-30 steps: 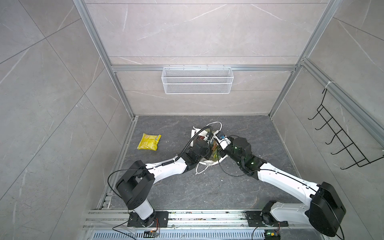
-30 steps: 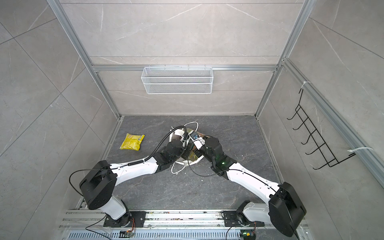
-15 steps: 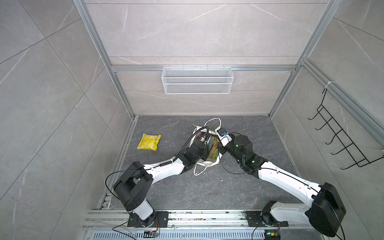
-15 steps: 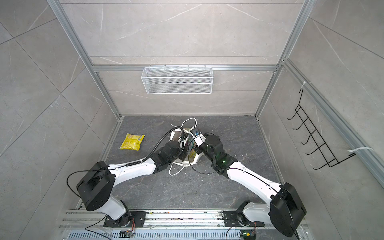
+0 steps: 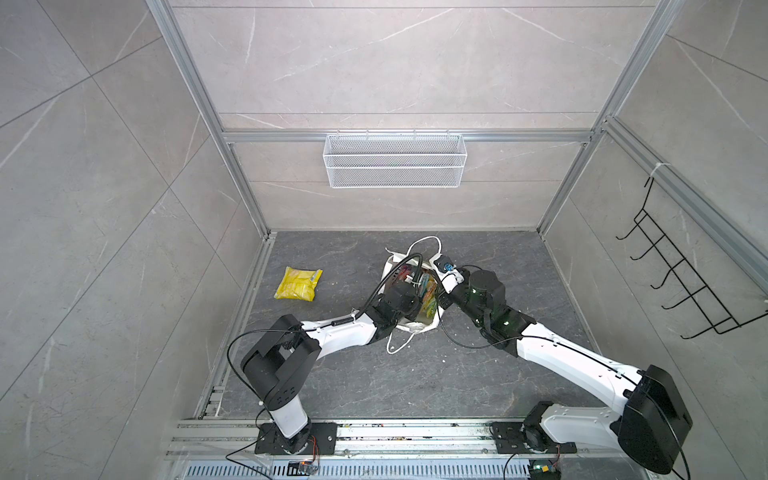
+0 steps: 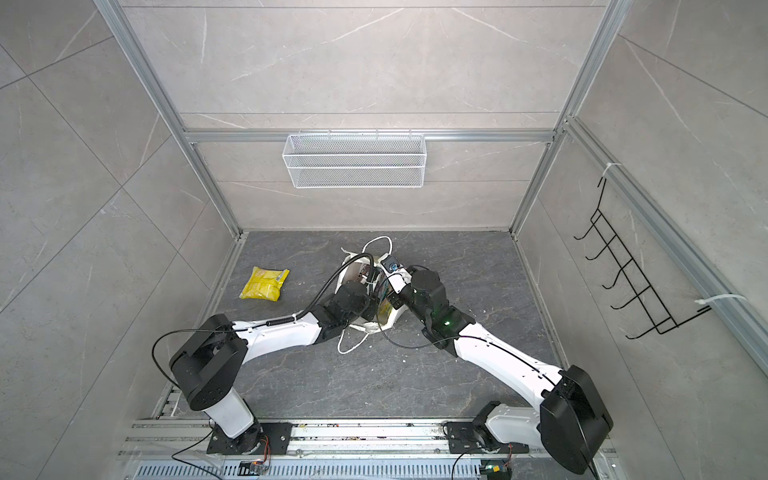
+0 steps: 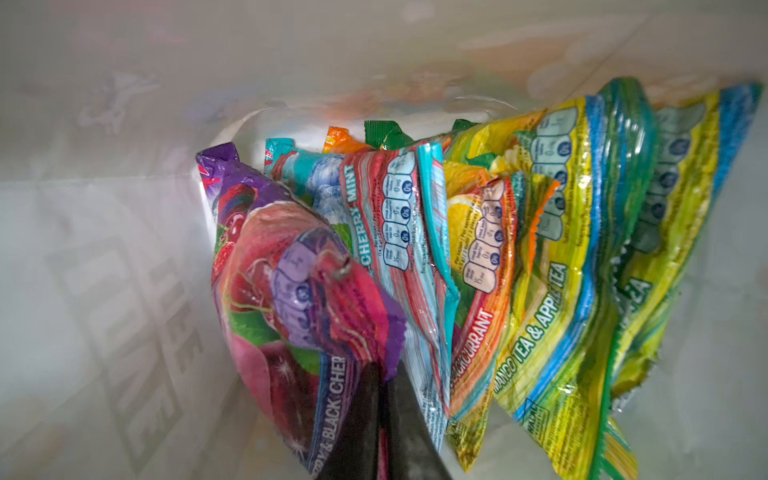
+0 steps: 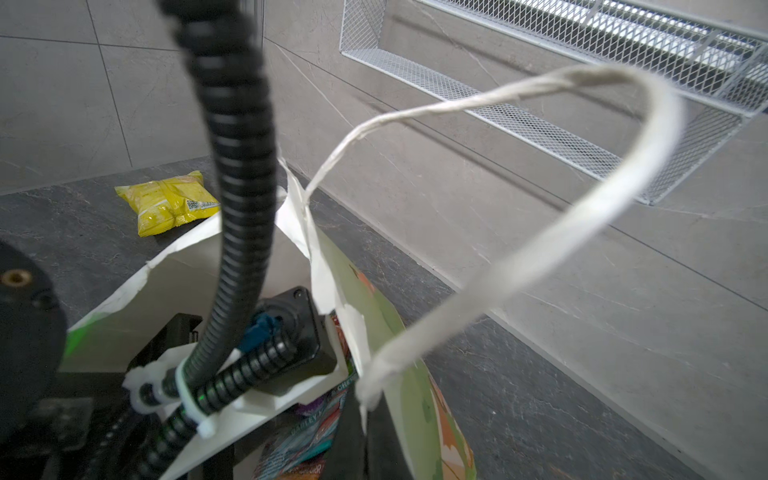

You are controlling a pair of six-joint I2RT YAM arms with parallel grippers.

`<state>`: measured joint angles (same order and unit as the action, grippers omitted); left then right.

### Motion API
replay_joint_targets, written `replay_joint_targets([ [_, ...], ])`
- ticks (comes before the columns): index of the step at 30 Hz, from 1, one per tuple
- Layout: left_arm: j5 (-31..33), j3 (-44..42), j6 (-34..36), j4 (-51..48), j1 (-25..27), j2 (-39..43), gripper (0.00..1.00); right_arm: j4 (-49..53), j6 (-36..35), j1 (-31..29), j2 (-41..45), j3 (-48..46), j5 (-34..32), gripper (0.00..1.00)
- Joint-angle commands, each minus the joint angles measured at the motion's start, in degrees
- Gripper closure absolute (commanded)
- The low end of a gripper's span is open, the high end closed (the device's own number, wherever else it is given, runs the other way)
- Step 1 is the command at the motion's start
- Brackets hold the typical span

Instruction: Take the snacks out of the paper bag

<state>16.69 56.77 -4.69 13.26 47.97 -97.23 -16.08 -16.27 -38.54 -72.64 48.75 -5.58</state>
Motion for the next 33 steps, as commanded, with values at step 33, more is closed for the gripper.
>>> replay_joint_targets([
  [33,-10.08,-5.86,2.49,-2.54,1.69,25.58,1.00,-2.20,2.47,0.14,0.42,0.20,-1.34,1.00],
])
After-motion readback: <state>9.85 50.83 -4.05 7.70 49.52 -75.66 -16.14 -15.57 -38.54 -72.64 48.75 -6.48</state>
